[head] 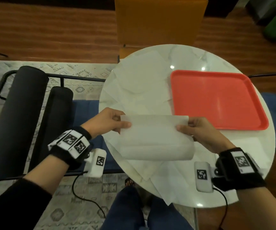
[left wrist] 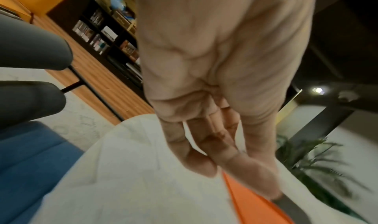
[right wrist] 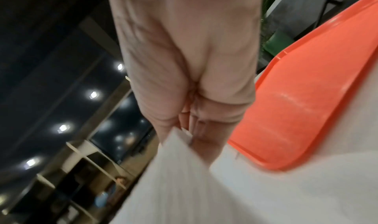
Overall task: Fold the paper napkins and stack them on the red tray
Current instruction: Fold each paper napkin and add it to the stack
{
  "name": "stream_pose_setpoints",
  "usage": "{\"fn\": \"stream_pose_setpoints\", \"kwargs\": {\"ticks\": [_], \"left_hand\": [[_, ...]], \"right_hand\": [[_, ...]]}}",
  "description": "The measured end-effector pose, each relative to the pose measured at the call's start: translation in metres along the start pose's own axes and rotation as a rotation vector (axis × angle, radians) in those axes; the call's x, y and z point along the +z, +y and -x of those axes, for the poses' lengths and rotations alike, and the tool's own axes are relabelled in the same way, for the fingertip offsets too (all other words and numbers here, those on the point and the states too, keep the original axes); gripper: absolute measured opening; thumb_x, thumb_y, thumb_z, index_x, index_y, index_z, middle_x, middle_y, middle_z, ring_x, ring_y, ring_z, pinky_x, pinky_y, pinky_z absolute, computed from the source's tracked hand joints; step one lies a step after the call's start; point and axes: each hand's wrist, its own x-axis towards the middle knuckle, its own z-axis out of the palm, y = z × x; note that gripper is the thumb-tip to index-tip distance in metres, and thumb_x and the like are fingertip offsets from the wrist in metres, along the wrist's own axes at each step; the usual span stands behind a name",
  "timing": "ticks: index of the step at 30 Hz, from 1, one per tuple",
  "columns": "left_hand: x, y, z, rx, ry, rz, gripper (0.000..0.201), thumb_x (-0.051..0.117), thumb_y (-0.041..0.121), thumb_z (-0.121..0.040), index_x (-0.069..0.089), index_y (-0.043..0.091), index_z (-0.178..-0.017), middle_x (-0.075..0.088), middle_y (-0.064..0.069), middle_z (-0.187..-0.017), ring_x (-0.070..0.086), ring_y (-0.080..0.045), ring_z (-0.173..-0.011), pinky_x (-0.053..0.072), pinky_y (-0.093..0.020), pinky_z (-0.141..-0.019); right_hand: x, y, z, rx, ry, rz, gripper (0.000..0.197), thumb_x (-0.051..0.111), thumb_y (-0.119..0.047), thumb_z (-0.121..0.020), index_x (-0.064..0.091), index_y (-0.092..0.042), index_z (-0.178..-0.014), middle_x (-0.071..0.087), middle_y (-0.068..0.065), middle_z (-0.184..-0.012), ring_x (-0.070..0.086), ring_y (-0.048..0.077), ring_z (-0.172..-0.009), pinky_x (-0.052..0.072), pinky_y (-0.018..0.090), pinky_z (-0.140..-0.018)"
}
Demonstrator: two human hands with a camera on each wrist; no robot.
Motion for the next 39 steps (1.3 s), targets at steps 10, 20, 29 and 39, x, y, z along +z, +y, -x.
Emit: {"fn": "stream_pose_setpoints", "kwargs": {"ticks": [10, 20, 29, 39], "left_hand": [[0.016, -0.063, -0.043, 0.008, 0.292, -0.182, 0.019, 0.074, 0.02, -0.079, 0.074, 0.011, -0.096, 0.068, 0.002, -0.089, 0.06, -0.01, -0.084, 0.042, -0.016, -0.076], [0.054, -0.097, 0.006, 0.225, 0.185, -0.305, 0.011, 0.074, 0.021, -0.08, 0.076, 0.03, -0.084, 0.069, 0.013, -0.089, 0.06, -0.002, -0.092, 0.044, -0.013, -0.084], [0.06, -0.123, 0.021, 0.263, 0.134, -0.743, 0.04, 0.058, -0.008, -0.078, 0.074, 0.023, -0.098, 0.067, 0.004, -0.103, 0.061, -0.017, -0.092, 0.05, -0.036, -0.084], [0.126, -0.106, -0.013, 0.169, 0.097, -1.015, 0.064, 0.002, 0.038, -0.092, 0.001, 0.012, -0.15, -0.002, -0.006, -0.159, 0.003, -0.021, -0.147, 0.004, -0.048, -0.116]], "right_hand": [[0.007, 0.049, -0.056, -0.104, 0.239, 0.511, 0.022, 0.067, -0.019, -0.086, 0.062, -0.024, -0.065, 0.058, -0.005, -0.063, 0.048, 0.007, -0.059, 0.036, 0.009, -0.05], [0.013, 0.103, -0.001, -0.232, 0.315, 0.44, 0.024, 0.071, -0.003, -0.079, 0.077, -0.025, -0.087, 0.064, -0.002, -0.091, 0.057, 0.007, -0.086, 0.039, 0.005, -0.076], [0.027, 0.137, 0.018, -0.149, 0.187, 0.981, 0.05, 0.053, 0.011, -0.079, 0.072, -0.029, -0.103, 0.063, -0.004, -0.11, 0.054, 0.021, -0.102, 0.031, 0.031, -0.08], [0.11, 0.101, -0.016, -0.192, 0.059, 0.893, 0.052, 0.026, -0.023, -0.103, 0.007, -0.013, -0.151, 0.004, 0.005, -0.16, 0.001, 0.018, -0.148, 0.002, 0.037, -0.118]]}}
